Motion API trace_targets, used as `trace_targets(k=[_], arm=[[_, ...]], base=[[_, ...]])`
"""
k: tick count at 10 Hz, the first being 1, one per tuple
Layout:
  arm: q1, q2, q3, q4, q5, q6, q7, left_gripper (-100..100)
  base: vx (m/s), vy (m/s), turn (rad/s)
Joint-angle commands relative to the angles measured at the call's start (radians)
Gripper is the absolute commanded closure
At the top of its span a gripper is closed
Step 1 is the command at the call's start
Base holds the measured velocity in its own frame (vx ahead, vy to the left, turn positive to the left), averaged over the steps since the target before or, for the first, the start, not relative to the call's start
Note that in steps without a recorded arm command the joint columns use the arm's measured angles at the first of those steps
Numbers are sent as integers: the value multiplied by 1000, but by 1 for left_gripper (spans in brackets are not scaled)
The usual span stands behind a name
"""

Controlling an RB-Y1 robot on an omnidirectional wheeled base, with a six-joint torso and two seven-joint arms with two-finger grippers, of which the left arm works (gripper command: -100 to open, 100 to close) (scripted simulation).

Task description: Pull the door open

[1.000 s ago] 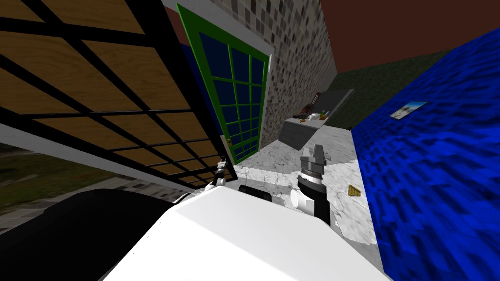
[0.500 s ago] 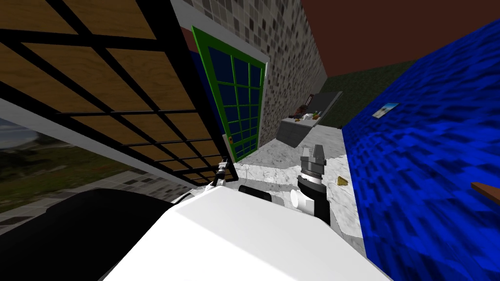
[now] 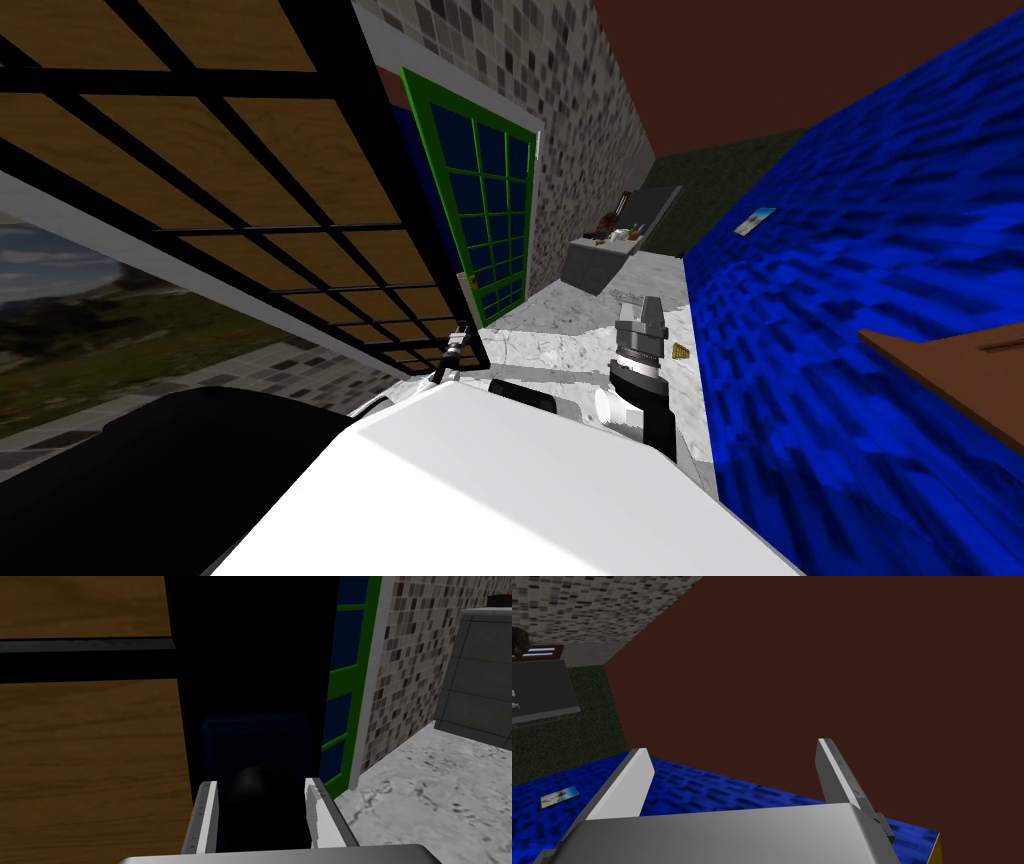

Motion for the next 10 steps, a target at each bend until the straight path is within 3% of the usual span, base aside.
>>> trace_targets(k=[1, 3, 4, 5, 10], arm=[[13, 16, -21, -12, -11, -4, 22, 100], [20, 27, -39, -19, -20, -8, 38, 100], [14, 22, -34, -13, -18, -8, 33, 100], [28, 36, -57, -18, -30, -20, 54, 100], [61, 81, -117, -36, -62, -60, 113, 100]], base=[[-216, 0, -94], [-229, 11, -58], [-102, -6, -15], [-161, 3, -68], [-219, 29, -81]])
